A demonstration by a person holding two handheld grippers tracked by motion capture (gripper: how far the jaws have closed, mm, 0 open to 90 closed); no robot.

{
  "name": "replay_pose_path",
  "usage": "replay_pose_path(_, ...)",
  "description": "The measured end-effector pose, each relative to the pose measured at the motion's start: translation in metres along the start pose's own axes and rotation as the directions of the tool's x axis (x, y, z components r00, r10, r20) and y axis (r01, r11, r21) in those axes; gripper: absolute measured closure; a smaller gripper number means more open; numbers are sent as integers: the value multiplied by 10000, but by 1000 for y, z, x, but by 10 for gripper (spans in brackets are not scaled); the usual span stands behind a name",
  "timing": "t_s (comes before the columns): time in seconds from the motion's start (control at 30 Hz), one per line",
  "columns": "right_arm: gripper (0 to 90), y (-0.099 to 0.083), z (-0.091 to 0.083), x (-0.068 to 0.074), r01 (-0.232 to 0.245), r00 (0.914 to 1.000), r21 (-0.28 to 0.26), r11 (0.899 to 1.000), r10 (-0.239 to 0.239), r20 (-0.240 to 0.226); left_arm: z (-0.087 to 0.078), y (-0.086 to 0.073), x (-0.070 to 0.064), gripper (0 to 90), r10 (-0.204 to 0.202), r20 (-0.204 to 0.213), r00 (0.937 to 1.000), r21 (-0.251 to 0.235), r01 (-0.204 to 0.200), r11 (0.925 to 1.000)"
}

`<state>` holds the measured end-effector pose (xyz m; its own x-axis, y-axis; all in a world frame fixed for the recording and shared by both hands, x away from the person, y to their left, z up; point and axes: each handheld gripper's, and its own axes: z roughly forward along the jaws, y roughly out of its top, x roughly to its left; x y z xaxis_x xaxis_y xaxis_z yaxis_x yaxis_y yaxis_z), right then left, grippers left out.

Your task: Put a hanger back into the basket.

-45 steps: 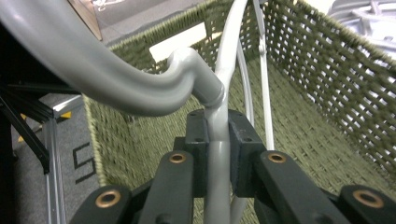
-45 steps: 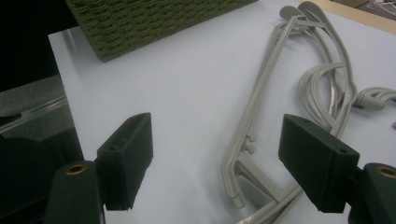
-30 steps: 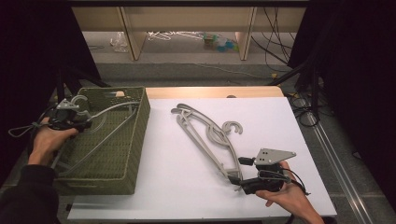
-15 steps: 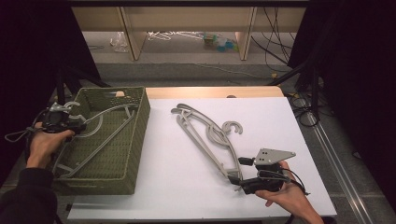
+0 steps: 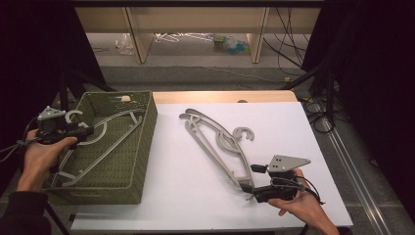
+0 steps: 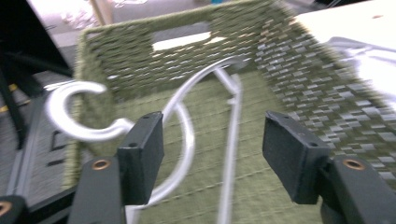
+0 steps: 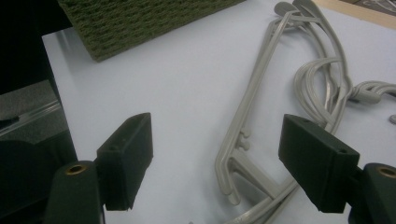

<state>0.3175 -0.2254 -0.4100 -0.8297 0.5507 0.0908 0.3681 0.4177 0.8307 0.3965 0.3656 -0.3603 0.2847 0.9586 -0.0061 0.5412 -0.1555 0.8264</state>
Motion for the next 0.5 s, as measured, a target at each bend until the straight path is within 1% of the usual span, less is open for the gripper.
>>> replay_pose_path(0.03,270,0,0,0,-42,10000,-9,10000,42,25,-2,0,-6,376,-37,133,9999,-124,39,9999)
replay_pose_path(0.07,268,0,0,-2,-60,9999,-106,9999,61,125,-5,-1,-18,375,-69,472,9989,-360,86,9993)
replay_pose_path(0.1,268,0,0,-2,-60,9999,-106,9999,61,125,-5,-1,-18,370,-69,472,9989,-360,86,9993)
replay_pose_path(0.13,267,-1,0,-3,-184,9996,-160,9997,187,206,-8,-3,-31,350,-44,754,9971,-590,88,9982)
replay_pose_path(0.17,267,-1,0,-3,-184,9996,-160,9997,187,206,-8,-3,-31,341,-44,754,9971,-590,88,9982)
replay_pose_path(0.2,265,0,0,-4,-168,9995,-218,9996,174,249,-11,-4,-46,334,-3,1171,9931,-979,119,9951)
replay_pose_path(0.23,265,0,0,-4,-168,9995,-218,9996,174,249,-11,-4,-46,329,-3,1171,9931,-979,119,9951)
replay_pose_path(0.27,257,0,1,-5,-228,9991,-300,9993,238,343,-14,-6,-60,331,59,1640,9864,-1271,152,9918)
replay_pose_path(0.3,255,0,1,-5,-250,9992,-365,9990,261,316,-15,-7,-67,331,71,1894,9819,-1415,201,9897)
replay_pose_path(0.33,253,-1,1,-5,-290,9988,-358,9989,303,377,-16,-8,-74,329,132,2181,9758,-1518,205,9882)
replay_pose_path(0.37,253,-1,1,-5,-290,9988,-358,9989,303,377,-16,-8,-74,323,132,2181,9758,-1518,205,9882)
replay_pose_path(0.4,249,-1,1,-7,-324,9988,-400,9987,338,365,-15,-9,-83,305,172,2554,9667,-1814,305,9829)
replay_pose_path(0.43,249,-1,1,-7,-324,9988,-400,9987,338,365,-16,-9,-89,305,181,2648,9641,-1946,351,9803)
replay_pose_path(0.5,232,-2,1,-7,-447,9977,-483,9978,470,479,-17,-10,-108,285,461,2930,9550,-2184,199,9757)
